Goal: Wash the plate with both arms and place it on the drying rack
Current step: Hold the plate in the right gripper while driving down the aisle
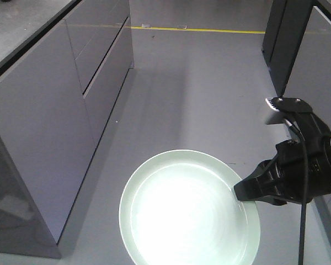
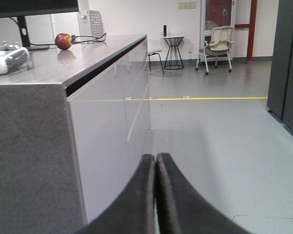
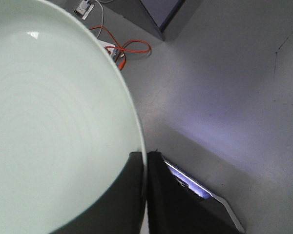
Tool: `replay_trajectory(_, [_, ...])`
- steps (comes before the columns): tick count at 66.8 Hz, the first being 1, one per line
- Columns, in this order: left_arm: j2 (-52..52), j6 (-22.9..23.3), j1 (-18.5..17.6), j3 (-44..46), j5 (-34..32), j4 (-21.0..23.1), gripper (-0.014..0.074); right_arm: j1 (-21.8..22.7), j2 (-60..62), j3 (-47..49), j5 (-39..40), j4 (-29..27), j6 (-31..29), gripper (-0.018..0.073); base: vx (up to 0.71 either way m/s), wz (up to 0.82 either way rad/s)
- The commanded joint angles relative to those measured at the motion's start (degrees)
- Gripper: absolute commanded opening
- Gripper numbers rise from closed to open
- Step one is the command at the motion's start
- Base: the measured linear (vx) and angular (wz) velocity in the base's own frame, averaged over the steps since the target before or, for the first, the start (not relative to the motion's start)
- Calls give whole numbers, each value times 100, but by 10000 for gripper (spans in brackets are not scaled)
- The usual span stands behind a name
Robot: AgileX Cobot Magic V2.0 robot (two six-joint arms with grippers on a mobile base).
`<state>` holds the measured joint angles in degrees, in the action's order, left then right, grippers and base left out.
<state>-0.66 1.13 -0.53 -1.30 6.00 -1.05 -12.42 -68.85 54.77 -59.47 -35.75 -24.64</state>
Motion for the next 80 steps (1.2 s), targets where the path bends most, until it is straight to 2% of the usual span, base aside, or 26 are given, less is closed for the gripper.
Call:
replay_trajectory(1, [-75, 45, -44, 152, -441, 54, -6, -3, 130, 147, 127, -244, -48, -4, 24, -12])
replay_trajectory(80, [-75, 45, -44, 152, -441, 54, -6, -3, 130, 147, 122, -244, -48, -4, 27, -6])
